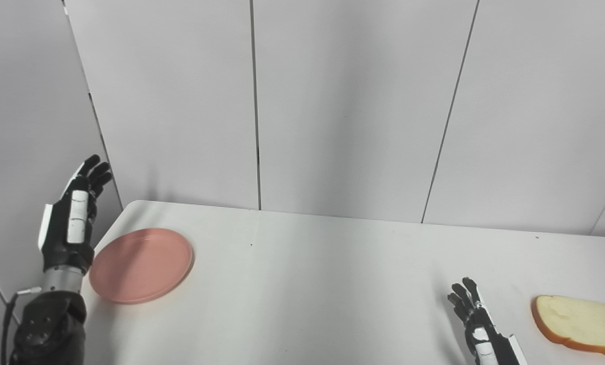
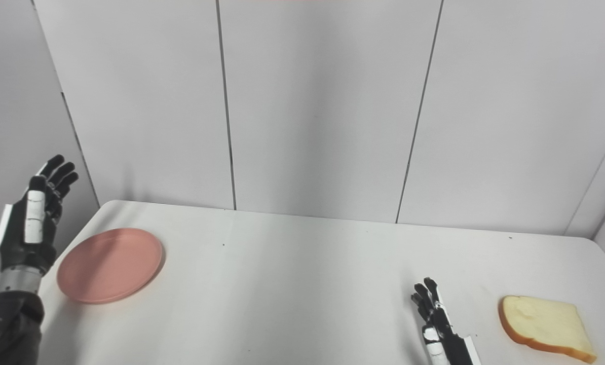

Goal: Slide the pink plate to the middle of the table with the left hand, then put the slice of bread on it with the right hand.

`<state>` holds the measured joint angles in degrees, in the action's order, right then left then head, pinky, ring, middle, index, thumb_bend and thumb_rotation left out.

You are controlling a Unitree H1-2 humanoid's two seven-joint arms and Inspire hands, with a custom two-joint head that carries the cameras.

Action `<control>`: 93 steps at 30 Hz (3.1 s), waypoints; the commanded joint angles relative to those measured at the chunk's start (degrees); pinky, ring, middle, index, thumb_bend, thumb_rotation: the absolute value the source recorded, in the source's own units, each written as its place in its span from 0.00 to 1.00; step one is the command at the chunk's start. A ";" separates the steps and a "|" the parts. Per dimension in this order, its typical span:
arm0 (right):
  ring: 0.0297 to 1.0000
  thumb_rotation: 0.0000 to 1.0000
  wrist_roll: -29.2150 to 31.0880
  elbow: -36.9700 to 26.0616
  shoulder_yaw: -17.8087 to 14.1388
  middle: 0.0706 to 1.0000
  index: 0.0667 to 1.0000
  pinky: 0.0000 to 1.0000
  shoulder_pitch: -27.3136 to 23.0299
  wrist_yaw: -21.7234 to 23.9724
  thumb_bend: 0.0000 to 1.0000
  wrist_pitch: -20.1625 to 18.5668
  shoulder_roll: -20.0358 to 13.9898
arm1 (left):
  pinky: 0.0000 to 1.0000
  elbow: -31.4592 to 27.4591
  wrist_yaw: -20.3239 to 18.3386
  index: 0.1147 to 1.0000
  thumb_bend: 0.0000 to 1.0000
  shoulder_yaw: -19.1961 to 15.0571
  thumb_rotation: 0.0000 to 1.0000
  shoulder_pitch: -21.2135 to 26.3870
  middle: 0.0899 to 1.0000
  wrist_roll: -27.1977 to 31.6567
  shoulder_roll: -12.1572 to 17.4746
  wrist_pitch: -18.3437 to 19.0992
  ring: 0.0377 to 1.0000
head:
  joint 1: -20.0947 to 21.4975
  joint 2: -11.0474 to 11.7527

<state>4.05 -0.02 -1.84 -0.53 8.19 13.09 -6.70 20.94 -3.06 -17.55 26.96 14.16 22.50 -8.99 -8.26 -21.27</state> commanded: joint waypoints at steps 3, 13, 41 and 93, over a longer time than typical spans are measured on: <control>0.92 1.00 0.56 6.39 1.20 0.94 0.99 1.00 5.98 0.05 0.82 0.86 1.95 | 0.88 8.78 -3.81 0.82 0.94 -1.04 0.93 5.28 0.86 1.67 5.01 -5.20 0.87 | 0.15 -0.30; 0.91 1.00 -0.13 5.60 1.23 0.92 0.99 1.00 6.19 -0.34 0.83 0.30 1.99 | 0.85 28.69 -8.44 0.87 0.94 -2.40 0.93 11.63 0.88 3.72 9.08 -11.92 0.88 | 0.54 -0.97; 0.90 1.00 -1.24 2.92 1.58 0.91 0.98 0.96 7.65 -0.47 0.83 -0.64 2.03 | 0.77 42.80 -4.88 0.82 0.86 -1.59 0.90 13.44 0.81 3.63 3.99 -12.05 0.84 | 1.87 -3.13; 0.86 0.96 -2.56 1.71 3.23 0.87 0.96 0.91 9.26 -0.44 0.82 1.27 2.23 | 0.75 32.25 -13.12 0.80 0.85 8.40 0.87 11.27 0.80 2.76 -11.08 -7.94 0.81 | 6.13 -5.12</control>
<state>1.29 -3.08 -0.19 1.99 8.15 13.23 -6.64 53.89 -14.91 -9.60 37.49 17.29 11.90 -17.53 -2.11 -26.37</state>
